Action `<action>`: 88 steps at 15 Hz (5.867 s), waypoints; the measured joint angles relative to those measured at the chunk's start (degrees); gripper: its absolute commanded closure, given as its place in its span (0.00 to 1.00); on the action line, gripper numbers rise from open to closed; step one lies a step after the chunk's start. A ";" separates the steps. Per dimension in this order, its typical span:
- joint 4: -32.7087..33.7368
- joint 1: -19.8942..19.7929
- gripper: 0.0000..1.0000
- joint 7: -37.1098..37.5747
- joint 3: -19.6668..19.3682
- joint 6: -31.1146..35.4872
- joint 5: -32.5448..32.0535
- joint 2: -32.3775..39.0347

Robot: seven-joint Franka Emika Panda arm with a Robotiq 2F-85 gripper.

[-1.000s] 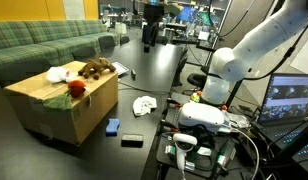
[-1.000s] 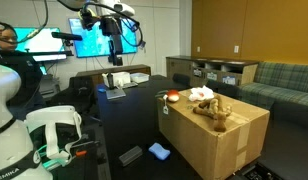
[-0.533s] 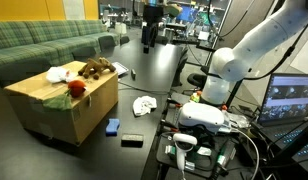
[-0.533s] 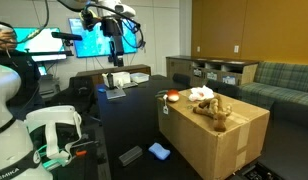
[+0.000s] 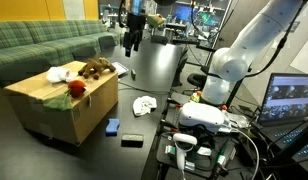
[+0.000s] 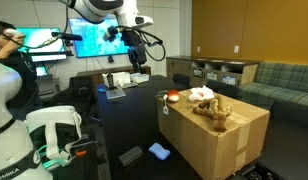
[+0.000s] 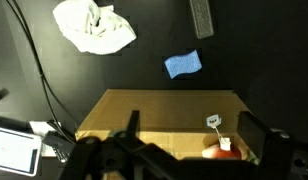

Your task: Put the objects on the table on the box and the objects on the box on the table

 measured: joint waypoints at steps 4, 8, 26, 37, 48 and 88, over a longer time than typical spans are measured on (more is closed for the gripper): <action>3.53 -0.99 0.00 -0.21 -1.62 9.36 -1.87 9.15; 7.34 -1.07 0.00 -0.31 -2.72 17.63 -3.90 17.55; 16.11 0.56 0.00 18.57 -11.61 38.99 -41.19 37.11; 26.76 1.36 0.00 23.75 -13.89 39.64 -49.17 51.95; 31.85 1.77 0.55 22.30 -14.56 33.47 -42.74 55.81; -3.13 -1.29 0.95 33.44 -11.33 20.80 -27.76 27.55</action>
